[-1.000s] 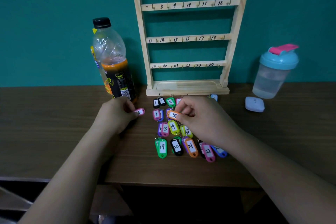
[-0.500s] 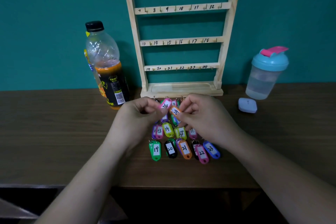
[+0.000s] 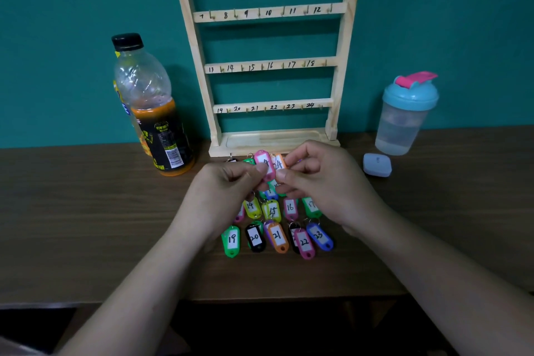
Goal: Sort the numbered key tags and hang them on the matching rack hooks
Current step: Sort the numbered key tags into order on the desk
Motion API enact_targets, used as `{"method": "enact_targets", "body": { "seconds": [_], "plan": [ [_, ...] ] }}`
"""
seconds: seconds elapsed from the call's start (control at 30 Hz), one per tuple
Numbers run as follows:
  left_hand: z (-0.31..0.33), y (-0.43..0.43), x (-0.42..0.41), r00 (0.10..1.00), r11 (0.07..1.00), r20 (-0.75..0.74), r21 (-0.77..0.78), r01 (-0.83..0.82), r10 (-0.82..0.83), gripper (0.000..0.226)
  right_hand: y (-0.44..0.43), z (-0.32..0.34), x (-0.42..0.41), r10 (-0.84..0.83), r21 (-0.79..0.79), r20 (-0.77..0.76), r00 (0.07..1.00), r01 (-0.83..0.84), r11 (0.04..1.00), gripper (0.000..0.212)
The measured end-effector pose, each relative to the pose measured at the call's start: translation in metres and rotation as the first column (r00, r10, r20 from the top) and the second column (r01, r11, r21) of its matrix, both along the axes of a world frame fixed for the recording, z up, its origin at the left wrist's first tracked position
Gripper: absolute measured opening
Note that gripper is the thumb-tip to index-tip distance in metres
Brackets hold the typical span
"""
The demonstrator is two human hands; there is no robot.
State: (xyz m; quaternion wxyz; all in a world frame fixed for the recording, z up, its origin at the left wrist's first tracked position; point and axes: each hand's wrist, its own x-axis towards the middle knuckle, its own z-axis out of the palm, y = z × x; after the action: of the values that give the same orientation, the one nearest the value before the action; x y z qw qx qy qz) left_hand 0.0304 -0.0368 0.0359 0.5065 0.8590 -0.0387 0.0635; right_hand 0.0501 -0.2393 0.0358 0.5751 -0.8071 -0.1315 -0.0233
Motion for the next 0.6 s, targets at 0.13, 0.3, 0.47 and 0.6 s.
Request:
{"method": "enact_targets", "body": {
  "seconds": [0.13, 0.3, 0.47, 0.6],
  "plan": [
    [-0.003, -0.006, 0.001, 0.998, 0.997, 0.012, -0.046, 0.054, -0.054, 0.022, -0.009, 0.0, -0.002, 0.013, -0.056, 0.018, 1.0, -0.012, 0.998, 0.016],
    [-0.003, -0.011, 0.006, 0.989, 0.983, -0.017, 0.102, 0.15, -0.149, 0.022, -0.023, -0.001, -0.003, 0.041, -0.133, 0.007, 0.999, -0.04, 0.99, 0.014],
    [-0.009, -0.026, 0.005, 0.972, 0.931, -0.056, 0.279, 0.234, -0.228, 0.032, -0.04, -0.003, -0.007, 0.047, -0.281, 0.059, 0.997, -0.029, 0.959, 0.013],
    [-0.014, -0.037, 0.005, 0.963, 0.911, -0.059, 0.312, 0.268, -0.263, 0.033, -0.052, -0.004, -0.01, 0.032, -0.331, 0.057, 0.998, -0.011, 0.943, 0.009]
  ]
}}
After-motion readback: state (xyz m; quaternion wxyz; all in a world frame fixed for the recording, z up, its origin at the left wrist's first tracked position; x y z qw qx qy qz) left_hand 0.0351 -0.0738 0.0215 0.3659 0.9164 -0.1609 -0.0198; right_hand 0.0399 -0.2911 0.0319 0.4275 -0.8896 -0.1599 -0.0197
